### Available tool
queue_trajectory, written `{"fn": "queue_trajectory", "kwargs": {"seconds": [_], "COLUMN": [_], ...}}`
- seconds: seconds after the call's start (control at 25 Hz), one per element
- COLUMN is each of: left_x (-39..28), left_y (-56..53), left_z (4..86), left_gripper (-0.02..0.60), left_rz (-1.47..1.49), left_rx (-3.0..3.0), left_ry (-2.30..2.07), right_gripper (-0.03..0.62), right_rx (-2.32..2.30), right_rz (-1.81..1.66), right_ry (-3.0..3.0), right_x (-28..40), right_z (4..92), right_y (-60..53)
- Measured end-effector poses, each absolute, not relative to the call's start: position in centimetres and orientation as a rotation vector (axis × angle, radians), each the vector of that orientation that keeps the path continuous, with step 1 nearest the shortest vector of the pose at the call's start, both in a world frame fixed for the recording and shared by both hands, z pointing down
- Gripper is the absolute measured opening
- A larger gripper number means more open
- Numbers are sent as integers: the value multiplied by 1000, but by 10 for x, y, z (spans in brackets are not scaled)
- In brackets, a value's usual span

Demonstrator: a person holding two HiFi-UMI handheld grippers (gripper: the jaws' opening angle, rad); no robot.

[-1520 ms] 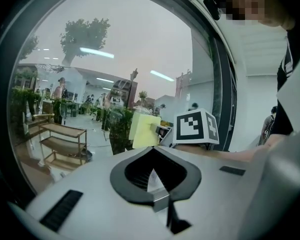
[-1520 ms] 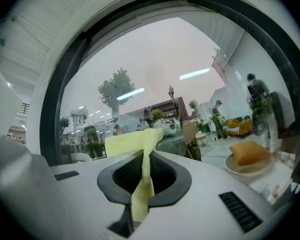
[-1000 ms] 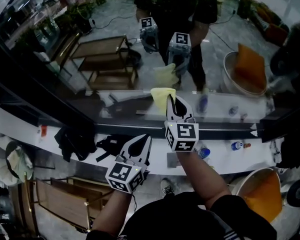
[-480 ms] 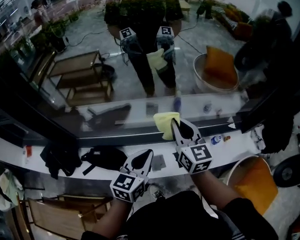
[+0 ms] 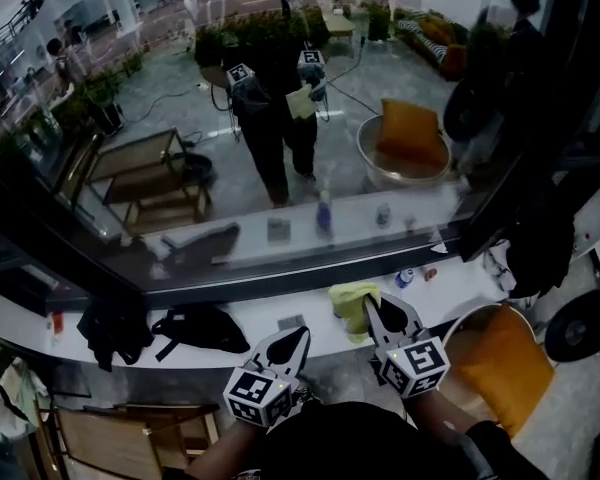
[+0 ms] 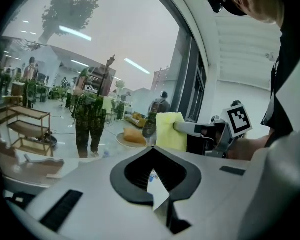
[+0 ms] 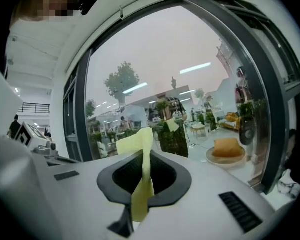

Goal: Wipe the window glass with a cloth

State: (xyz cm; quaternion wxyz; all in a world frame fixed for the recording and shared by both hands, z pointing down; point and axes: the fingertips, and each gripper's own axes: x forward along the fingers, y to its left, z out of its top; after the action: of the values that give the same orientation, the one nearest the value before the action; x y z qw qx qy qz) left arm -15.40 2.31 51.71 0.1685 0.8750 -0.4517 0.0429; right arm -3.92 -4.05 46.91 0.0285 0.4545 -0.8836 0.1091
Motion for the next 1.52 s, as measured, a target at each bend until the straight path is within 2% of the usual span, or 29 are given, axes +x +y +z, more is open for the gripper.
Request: {"fn": "queue_trajectory", "kwargs": {"seconds": [0.24,0.48,0.96,1.52], "left_x": [-71,-22,11,7], "left_y": [59,101,156,191], "left_z": [506,500,502,509], "left_gripper": [5,5,5,5], "left_rz": [140,186,168,142], "left_rx": [2542,2601,2578,2539], "left_ry": [-1255,-1282,-1319,-1370], "right_gripper": [40,40,40,39], "right_rx": [1382,1383,1374,1300], "right_rz": [311,325,316,284], "right_ry": [-2725,-2740,-2752,-2768], "right_x": [28,75,113,106], "right_z": [463,462,463,472], "right_y": [13,63,128,157]}}
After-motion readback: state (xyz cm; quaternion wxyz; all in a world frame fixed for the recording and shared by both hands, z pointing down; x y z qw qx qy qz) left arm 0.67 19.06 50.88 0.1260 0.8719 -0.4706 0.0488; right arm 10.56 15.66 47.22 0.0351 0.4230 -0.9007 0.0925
